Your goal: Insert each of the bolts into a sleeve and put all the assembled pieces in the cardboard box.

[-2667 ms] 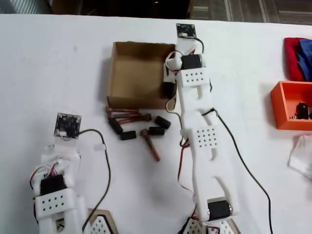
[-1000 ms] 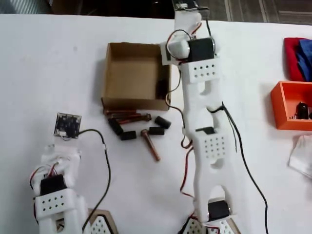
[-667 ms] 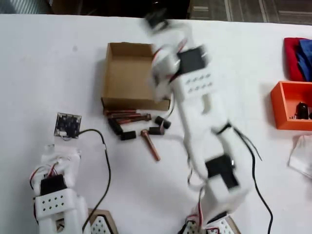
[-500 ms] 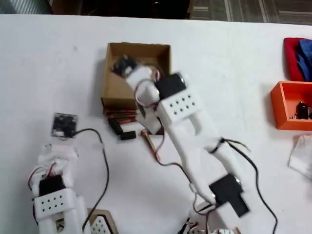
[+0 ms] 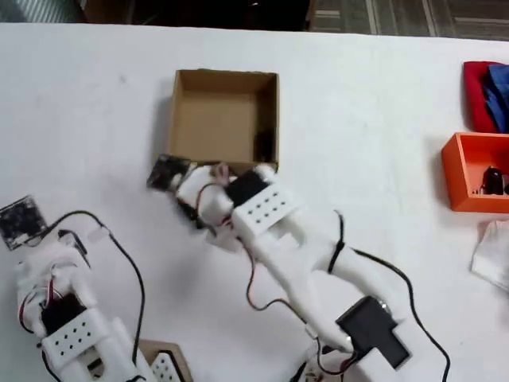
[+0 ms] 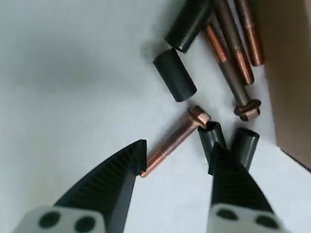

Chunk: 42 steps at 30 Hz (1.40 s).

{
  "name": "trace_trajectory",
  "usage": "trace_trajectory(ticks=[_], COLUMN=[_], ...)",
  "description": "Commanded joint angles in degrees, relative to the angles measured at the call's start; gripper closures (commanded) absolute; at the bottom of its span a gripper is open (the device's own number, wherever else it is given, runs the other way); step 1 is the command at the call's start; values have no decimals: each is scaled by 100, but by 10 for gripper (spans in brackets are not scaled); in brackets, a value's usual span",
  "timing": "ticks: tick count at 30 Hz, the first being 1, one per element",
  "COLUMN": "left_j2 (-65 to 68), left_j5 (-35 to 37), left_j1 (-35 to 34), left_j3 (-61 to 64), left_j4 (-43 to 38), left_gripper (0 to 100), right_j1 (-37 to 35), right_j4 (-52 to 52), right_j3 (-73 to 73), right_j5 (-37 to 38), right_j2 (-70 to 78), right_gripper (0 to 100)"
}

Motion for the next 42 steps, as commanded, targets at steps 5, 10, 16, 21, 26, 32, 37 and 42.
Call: trace_trajectory(ticks=[5,10,16,21,26,32,37,42], left_j2=[-53,-53,-62,-62,-62,-62,-62,-62], left_j5=[158,158,158,158,158,158,158,158], left_j1=[-97,-88,-79,-79,-79,-79,-79,-79], left_j3=[40,48,48,57,57,57,57,57], left_j4=[-123,-123,-123,-123,-123,-123,-123,-123], left_gripper=[842,842,842,842,842,842,842,842], right_j1=[-312,-312,-242,-233,-251,-233,-180,-180], right_j4=[-884,-1174,-1174,-1138,-1147,-1077,-673,-268], right_j3=[-35,-62,-580,-941,-1125,-1301,-1503,-1468], right_j5=[123,484,492,492,492,492,431,18], right_j2=[541,1349,1824,2035,2308,2782,2800,2404], right_gripper=[804,804,804,804,804,841,969,978])
